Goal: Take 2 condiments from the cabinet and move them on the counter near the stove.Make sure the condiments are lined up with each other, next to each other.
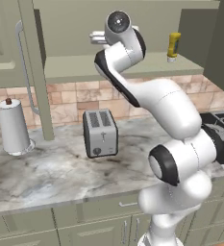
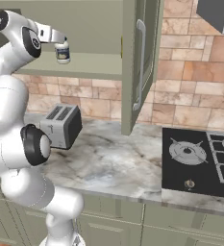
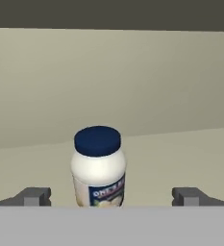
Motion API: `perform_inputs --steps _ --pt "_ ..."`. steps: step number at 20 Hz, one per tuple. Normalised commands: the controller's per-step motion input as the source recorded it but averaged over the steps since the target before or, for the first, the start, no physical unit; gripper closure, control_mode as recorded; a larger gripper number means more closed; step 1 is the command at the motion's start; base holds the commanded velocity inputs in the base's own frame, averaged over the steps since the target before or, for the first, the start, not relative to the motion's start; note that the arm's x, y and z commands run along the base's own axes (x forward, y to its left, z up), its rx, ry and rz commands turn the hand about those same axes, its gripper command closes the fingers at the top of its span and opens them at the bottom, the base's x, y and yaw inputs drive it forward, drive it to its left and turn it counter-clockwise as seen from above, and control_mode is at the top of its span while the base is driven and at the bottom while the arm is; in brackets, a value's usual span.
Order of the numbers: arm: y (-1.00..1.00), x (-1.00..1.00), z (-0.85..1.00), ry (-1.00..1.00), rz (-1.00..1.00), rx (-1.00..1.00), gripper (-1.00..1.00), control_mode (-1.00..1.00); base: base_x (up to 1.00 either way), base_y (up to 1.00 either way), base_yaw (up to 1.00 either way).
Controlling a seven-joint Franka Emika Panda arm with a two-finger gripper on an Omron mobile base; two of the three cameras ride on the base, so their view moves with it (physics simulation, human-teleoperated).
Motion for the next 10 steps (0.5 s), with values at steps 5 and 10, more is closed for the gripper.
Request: perform_inputs --steps 5,10 --pt "0.00 0.34 0.00 0.00 -0.06 0.00 -1.00 -1.00 0.00 0.00 0.00" --pt "0.00 0.29 0.00 0.01 -0.04 0.00 -1.00 -1.00 0.00 0.00 0.00"
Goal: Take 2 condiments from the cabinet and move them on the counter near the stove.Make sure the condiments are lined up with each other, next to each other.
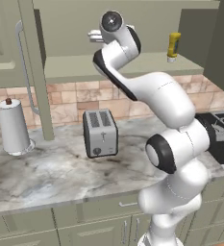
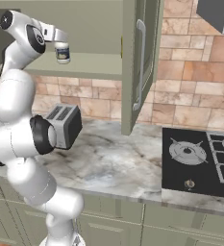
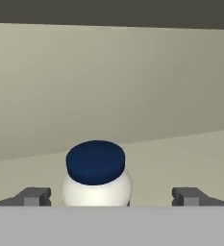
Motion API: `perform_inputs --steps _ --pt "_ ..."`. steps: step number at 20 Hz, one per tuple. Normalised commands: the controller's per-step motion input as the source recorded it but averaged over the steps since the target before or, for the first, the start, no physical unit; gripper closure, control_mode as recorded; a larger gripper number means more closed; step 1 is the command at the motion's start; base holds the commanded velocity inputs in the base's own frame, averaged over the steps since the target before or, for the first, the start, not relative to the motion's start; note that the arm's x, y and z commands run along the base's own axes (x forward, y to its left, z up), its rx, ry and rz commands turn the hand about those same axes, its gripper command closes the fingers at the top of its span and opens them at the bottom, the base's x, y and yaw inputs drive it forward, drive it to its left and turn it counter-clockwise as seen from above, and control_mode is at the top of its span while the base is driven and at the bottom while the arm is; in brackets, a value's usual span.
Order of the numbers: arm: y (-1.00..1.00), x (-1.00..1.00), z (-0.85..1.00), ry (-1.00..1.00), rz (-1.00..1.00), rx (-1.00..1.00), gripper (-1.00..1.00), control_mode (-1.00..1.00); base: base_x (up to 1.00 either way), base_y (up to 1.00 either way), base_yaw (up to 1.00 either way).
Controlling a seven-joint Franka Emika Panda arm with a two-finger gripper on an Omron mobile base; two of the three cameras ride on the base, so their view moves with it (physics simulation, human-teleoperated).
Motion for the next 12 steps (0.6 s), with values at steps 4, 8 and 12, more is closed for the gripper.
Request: perform_inputs --steps 4,8,12 --pt "0.01 0.26 0.00 0.04 -0.04 0.00 -1.00 -1.00 0.00 0.00 0.00" --pt "0.03 0.23 -0.01 0.09 -0.03 0.00 -1.00 -1.00 0.00 0.00 0.00" --pt "0.15 0.25 0.00 0.07 -0.02 0.00 -1.00 -1.00 0.00 0.00 0.00"
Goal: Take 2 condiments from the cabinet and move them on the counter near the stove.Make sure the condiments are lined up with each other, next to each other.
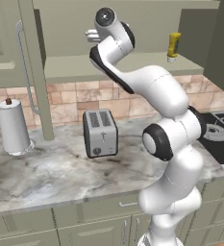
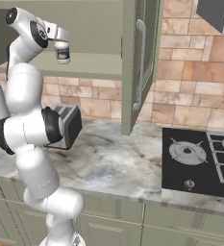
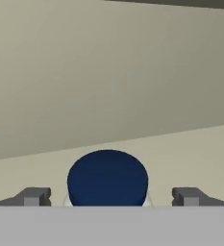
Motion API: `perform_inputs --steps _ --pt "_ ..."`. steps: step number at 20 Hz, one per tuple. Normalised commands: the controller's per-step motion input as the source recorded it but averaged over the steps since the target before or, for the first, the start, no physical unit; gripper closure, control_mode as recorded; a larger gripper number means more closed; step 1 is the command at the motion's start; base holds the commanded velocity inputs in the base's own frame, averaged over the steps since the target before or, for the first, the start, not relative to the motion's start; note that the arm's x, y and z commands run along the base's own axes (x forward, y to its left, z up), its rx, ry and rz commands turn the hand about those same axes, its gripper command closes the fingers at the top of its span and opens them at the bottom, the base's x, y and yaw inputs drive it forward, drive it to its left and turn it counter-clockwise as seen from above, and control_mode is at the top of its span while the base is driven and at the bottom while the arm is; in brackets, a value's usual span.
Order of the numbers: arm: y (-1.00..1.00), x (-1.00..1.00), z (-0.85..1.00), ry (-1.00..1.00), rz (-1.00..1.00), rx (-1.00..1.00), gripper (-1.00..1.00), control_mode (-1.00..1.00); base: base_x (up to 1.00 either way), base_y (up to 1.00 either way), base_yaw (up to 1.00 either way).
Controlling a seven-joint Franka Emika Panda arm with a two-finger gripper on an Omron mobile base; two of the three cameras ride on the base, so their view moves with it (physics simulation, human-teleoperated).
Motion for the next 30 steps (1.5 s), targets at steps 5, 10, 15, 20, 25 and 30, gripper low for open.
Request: perform_inputs --steps 5,10,15,20,25,30 --pt "0.11 0.21 0.00 0.01 0.00 0.00 -1.00 -1.00 0.00 0.00 0.00" --pt "0.01 0.19 -0.04 0.00 0.00 0.00 -1.00 -1.00 0.00 0.00 0.00" --pt "-0.03 0.10 -0.19 0.00 -0.03 0.00 1.00 -1.00 0.00 0.00 0.00" --pt "-0.02 0.01 -0.18 -0.02 -0.02 0.00 1.00 -1.00 0.00 0.00 0.00" --pt "-0.40 -0.32 0.00 -0.15 0.00 0.02 1.00 -1.00 0.00 0.00 0.00" --pt "-0.85 -0.97 0.00 -0.16 0.00 0.05 1.00 -1.00 0.00 0.00 0.00"
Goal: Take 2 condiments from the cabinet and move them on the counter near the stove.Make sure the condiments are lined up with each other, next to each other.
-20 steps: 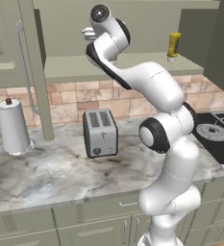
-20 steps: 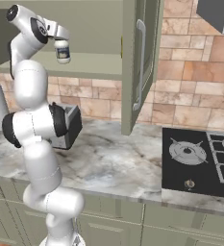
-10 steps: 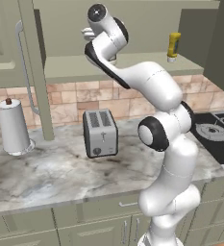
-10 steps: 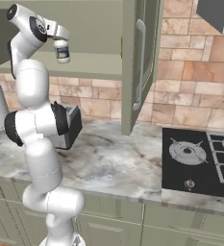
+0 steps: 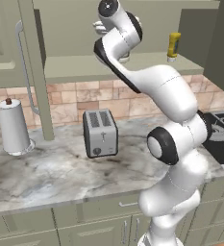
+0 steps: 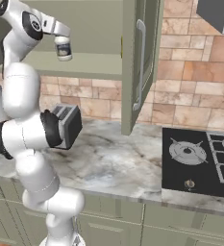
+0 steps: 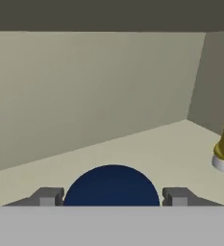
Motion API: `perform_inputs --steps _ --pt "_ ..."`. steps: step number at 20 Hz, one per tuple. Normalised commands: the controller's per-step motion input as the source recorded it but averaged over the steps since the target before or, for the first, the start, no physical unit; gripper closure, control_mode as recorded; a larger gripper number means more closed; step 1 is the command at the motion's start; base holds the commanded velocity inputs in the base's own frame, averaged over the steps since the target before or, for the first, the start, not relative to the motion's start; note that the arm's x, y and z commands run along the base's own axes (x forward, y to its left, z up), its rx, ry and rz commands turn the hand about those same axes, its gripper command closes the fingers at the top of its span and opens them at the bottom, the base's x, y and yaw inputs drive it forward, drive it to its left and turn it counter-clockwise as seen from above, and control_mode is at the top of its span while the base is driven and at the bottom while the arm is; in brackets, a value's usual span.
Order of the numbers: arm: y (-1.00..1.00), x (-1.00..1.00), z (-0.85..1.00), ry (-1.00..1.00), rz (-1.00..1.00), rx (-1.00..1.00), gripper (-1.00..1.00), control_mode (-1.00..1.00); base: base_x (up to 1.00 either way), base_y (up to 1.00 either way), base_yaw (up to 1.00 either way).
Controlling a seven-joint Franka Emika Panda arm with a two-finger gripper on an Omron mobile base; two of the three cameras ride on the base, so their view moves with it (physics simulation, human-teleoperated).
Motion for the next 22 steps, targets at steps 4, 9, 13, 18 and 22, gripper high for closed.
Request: perform_inputs --steps 4,9,13,18,22 --pt "-0.93 -1.00 0.00 -0.06 0.00 0.07 1.00 -1.00 0.00 0.00 0.00" --pt "-0.68 -1.00 -0.13 0.00 0.00 0.02 1.00 -1.00 0.00 0.00 0.00" --pt "-0.36 -1.00 -0.30 0.00 0.00 0.00 1.00 -1.00 0.00 0.00 0.00" --pt "-0.18 -1.00 -0.42 0.02 0.00 0.00 1.00 -1.00 0.00 0.00 0.00" --pt "-0.43 -0.55 -0.70 0.07 0.00 0.00 1.00 -1.00 0.00 0.00 0.00"
